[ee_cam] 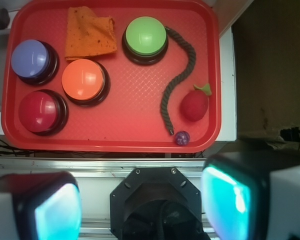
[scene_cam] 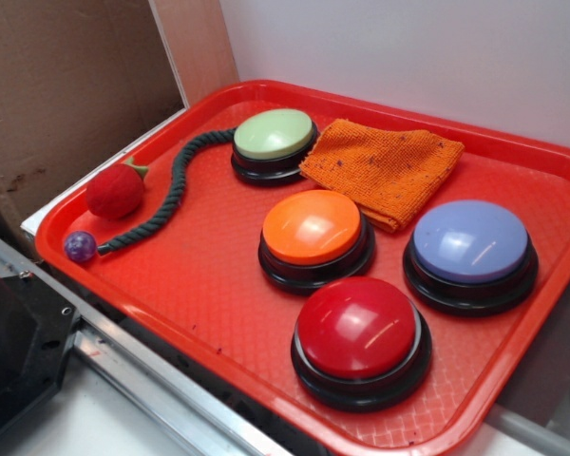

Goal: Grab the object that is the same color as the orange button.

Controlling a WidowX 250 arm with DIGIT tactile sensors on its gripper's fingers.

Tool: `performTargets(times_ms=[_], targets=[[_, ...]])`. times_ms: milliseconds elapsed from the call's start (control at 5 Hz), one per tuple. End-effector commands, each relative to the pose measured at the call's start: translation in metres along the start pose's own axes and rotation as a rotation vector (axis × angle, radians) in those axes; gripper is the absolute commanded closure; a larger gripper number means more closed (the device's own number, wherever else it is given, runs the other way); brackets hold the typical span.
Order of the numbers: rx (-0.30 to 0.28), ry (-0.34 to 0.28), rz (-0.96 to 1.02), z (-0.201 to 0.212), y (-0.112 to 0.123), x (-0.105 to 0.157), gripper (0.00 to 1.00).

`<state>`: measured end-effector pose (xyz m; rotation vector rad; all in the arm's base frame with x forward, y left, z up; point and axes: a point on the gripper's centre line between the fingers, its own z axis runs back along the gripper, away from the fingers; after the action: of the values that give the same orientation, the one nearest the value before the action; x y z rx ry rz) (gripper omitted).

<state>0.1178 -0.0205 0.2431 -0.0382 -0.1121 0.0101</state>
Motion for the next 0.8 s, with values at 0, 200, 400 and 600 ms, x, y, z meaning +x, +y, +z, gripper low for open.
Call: performTargets(times_ms=[0,200,400,600], targets=[[0.0,0.0,0.0,0.0,0.0,0.0,0.0],[-0.007,-0.051,-0.07,-0.014,-0.003,0.02,0.0],[0.018,-0.112,-0.157,-0.034,-0.013,0.052,0.0],[-0.013,-0.14,-0.209,-0.062,-0.024,0.081,0.0]])
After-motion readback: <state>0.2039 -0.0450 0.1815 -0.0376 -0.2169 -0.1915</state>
